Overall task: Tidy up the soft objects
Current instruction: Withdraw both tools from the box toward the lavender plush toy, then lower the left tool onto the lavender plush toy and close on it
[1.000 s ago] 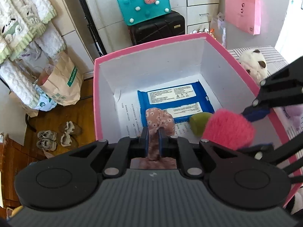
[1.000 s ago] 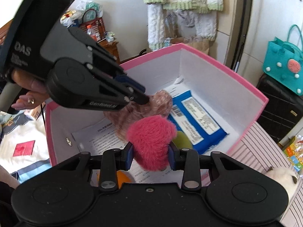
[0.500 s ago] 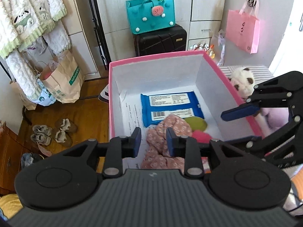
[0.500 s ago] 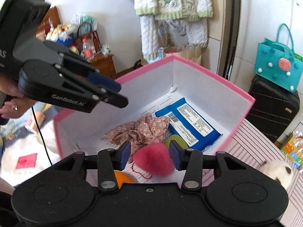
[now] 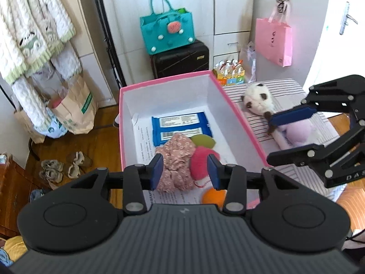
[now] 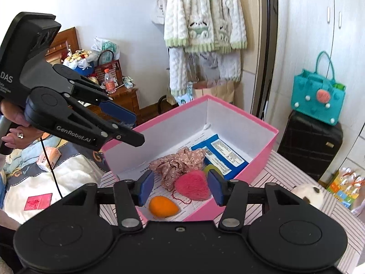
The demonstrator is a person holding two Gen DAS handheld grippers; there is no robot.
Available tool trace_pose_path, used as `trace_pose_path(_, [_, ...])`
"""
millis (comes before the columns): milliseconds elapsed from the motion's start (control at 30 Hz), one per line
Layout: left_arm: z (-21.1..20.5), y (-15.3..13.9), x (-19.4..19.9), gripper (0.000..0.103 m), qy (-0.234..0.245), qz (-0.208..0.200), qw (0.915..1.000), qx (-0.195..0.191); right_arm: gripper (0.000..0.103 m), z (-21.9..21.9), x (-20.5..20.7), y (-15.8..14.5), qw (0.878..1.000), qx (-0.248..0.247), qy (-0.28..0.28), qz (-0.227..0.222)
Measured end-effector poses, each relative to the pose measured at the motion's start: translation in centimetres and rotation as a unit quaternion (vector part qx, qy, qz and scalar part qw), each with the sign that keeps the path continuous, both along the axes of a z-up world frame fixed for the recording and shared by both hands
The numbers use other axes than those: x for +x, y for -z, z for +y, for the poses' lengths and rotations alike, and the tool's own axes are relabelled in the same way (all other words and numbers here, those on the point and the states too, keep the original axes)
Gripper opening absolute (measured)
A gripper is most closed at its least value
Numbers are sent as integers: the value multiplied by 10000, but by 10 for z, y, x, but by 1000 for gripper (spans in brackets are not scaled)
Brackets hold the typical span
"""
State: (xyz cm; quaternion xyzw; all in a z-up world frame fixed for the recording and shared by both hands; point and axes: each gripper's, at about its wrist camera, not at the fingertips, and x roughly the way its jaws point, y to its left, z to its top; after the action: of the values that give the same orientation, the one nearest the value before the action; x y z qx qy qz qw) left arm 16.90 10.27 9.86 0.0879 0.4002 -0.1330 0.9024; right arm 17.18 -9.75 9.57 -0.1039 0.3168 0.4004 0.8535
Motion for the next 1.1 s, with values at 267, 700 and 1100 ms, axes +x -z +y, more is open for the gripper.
trace_pose_path(267, [-18, -15, -42, 58, 264, -236, 9993, 153, 60, -23, -40, -20, 9993, 56, 6, -372])
trace_pose_path(700, [-36, -10, -90, 76, 587, -602, 9964, -108, 68, -80, -92, -15, 9964, 69, 499, -680])
trace_pose_path(1100, [-78, 16, -110, 93, 1039, -884, 9879, -742, 90, -130, -110, 34, 9946, 11, 894, -535])
